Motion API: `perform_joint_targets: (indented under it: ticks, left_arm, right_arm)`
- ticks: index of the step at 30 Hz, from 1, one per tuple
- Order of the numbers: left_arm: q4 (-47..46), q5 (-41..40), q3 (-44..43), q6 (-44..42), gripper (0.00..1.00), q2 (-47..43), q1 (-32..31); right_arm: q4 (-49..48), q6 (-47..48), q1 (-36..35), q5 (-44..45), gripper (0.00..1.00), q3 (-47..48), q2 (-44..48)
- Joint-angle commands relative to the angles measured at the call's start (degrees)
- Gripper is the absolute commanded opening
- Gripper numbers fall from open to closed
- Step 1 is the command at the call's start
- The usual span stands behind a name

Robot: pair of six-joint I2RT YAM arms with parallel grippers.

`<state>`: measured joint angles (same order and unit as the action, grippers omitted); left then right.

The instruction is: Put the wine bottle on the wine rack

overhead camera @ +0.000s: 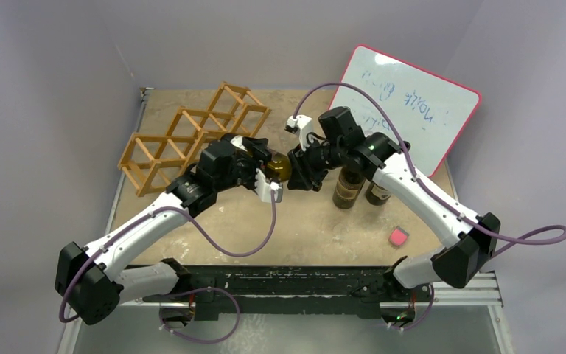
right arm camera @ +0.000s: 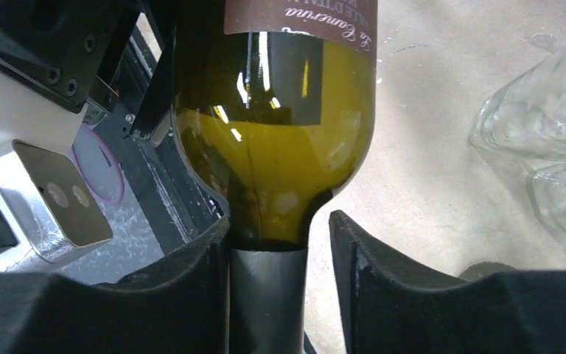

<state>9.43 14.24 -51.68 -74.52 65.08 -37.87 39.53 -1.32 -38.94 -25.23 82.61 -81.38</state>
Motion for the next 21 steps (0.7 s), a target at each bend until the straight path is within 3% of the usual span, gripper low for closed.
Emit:
perform_joint_targets:
  ticks: [1,4,7,12,13,16,21]
  left_arm:
    - [-7.8,0.4,-4.8,-0.9,0.00,-0.9,-0.3]
    - [-7.5,-0.1,-5.1,0.2,0.00,-0.9,-0.3]
    - [-7.0,-1.1,-5.2,0.8,0.10,-1.1,-0.3]
    - [-7.6,-1.6,-4.1,3.0,0.43,-2.2,-0.3]
    - [-7.5,-1.7,-3.6,3.3,0.60,-2.6,-0.3]
    - [-6.5,-2.0,-1.5,3.6,0.69,-4.3,-0.4]
    - [-6.2,-3.0,1.8,5.1,0.75,-7.2,-0.3]
  right_arm:
    - [-1.6,0.7,-0.7,-1.1,0.44,-0.2,0.2]
    - [-1.7,0.5,-0.9,-0.9,0.23,0.0,-0.2]
    - [-1.9,-0.1,-1.1,0.4,0.00,0.2,0.0]
    - [-4.3,-2.0,-1.1,5.7,0.00,0.9,2.5]
    - [-5.0,-2.3,-1.2,6.6,0.00,1.0,3.3]
    - [-6.5,-3.5,-1.1,9.9,0.00,1.3,5.2]
    - [-7.2,-4.3,-1.2,12.4,0.00,2.6,6.3]
